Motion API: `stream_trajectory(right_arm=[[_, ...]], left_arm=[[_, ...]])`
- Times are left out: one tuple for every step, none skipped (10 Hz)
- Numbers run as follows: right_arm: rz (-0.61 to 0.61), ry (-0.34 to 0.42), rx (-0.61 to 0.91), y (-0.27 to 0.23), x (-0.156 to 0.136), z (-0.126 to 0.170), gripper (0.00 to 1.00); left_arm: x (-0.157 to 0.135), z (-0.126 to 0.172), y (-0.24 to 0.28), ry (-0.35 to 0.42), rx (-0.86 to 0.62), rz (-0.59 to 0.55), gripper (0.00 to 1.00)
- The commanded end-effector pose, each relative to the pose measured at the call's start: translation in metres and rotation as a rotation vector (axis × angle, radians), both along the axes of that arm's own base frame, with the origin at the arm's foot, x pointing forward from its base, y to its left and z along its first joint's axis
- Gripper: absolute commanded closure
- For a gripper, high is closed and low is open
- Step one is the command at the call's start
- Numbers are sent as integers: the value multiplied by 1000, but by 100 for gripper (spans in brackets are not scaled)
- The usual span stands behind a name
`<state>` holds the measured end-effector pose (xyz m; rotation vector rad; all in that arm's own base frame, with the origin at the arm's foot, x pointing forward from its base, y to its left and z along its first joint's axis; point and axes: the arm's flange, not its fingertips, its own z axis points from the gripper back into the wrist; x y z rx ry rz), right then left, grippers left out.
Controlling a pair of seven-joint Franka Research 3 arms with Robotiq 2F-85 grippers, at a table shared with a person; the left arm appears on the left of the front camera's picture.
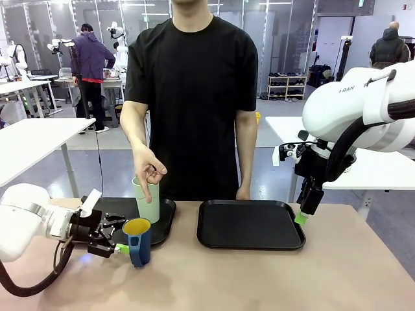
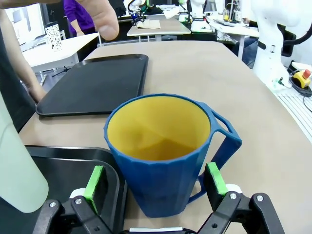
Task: Sort and store the cups by type.
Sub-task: Pick up the Handle plastic cup and place it into the empty Flat Tray.
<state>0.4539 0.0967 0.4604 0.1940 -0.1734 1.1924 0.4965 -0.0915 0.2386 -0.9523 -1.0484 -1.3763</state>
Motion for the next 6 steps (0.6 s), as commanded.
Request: stream_trajectory(right_arm=[[-2, 5, -6, -1, -1, 2, 0], [-2, 5, -6, -1, -1, 2, 0], [-2, 5, -6, -1, -1, 2, 0], [-2, 5, -6, -1, -1, 2, 0], [-2, 5, -6, -1, -1, 2, 0], [-2, 5, -6, -1, -1, 2, 0]], left_arm=[[0, -14, -8, -34, -36, -16, 0], [0, -15, -13, -28, -34, -26, 0], [1, -17, -17, -23, -38, -32, 0], [3, -17, -22, -27, -41, -39, 0], [4, -18, -25, -32, -46, -48, 0], [6, -19, -29, -24, -46, -57, 0]])
